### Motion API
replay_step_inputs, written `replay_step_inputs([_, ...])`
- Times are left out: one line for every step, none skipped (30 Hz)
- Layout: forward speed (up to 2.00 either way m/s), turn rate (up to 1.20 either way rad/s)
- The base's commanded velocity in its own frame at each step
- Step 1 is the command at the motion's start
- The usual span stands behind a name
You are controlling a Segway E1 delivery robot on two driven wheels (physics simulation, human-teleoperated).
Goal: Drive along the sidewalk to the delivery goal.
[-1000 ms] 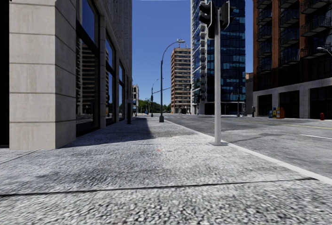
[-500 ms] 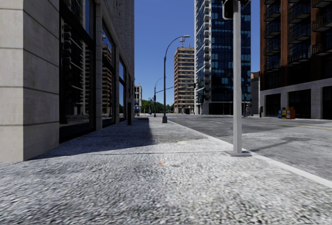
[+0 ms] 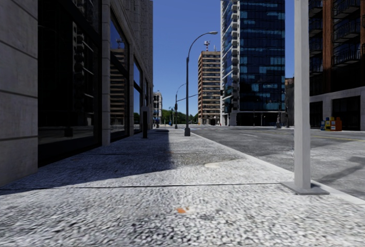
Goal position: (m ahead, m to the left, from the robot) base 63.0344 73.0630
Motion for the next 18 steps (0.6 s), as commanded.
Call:
replay_step_inputs([2.0, 0.0])
replay_step_inputs([2.0, 0.0])
replay_step_inputs([2.0, 0.0])
replay_step_inputs([2.0, 0.0])
replay_step_inputs([2.0, 0.0])
replay_step_inputs([2.0, 0.0])
replay_step_inputs([2.0, 0.0])
replay_step_inputs([2.0, 0.0])
replay_step_inputs([2.0, 0.0])
replay_step_inputs([2.0, 0.0])
replay_step_inputs([2.0, 0.0])
replay_step_inputs([2.0, 0.0])
replay_step_inputs([2.0, 0.0])
replay_step_inputs([2.0, 0.0])
replay_step_inputs([2.0, 0.17])
replay_step_inputs([2.0, 0.38])
replay_step_inputs([2.0, 0.51])
replay_step_inputs([2.0, 0.51])
